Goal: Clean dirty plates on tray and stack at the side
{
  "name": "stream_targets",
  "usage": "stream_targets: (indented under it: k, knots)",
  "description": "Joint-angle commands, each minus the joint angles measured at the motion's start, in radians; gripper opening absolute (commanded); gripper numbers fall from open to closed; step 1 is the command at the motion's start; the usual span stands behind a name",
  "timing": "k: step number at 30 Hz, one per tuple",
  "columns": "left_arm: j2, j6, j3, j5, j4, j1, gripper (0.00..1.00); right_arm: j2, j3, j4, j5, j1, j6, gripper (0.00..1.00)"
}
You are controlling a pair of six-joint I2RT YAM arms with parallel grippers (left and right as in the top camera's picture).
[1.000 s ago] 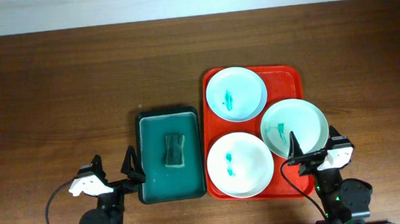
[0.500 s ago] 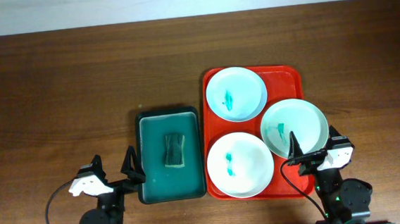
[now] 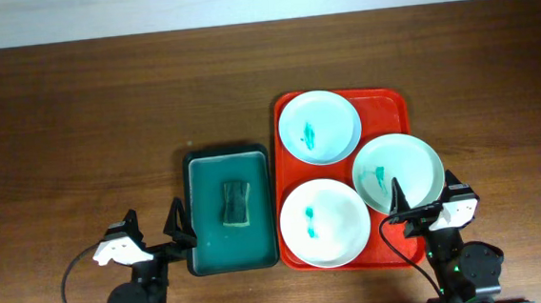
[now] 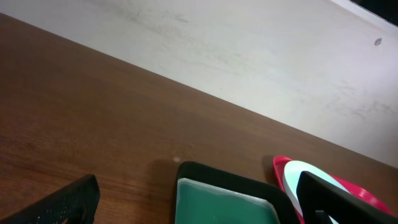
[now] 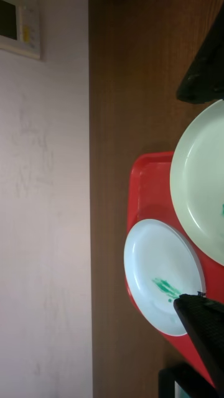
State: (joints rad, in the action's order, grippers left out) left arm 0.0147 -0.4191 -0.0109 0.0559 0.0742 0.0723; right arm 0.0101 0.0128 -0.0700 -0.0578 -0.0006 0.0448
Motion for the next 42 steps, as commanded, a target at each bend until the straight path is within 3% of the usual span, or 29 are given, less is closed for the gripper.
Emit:
stream_targets:
  k: [1, 28, 31, 33, 36, 39, 42]
  knots:
    - [-0.006, 0.016, 0.002, -0.008, 0.005, -0.003, 0.99, -0.004, -0.007, -0.001, -0.01, -0.006, -0.004, 0.98]
    - [0.05, 0.016, 0.002, -0.035, 0.002, -0.003, 0.99, -0.004, -0.007, 0.0, -0.019, -0.006, -0.004, 0.98]
    - [0.05, 0.016, 0.001, -0.061, -0.069, -0.003, 0.99, -0.004, 0.012, 0.021, -0.204, -0.006, -0.003, 0.98]
    - [0.05, 0.017, -0.054, -0.172, -0.079, -0.003, 0.99, -0.004, 0.124, 0.019, -0.265, -0.006, -0.003, 0.98]
    - [0.128, 0.018, -0.272, -0.199, 0.148, -0.003, 0.99, 0.043, 0.41, -0.237, -0.282, -0.006, -0.004, 0.98]
    - [0.433, 0.085, -0.599, -0.253, 0.372, -0.003, 0.99, 0.281, 0.718, -0.516, -0.283, -0.006, 0.011, 0.98]
    - [0.743, 0.086, -0.909, -0.287, 0.624, 0.023, 0.99, 0.578, 0.952, -0.676, -0.285, -0.006, 0.208, 0.98]
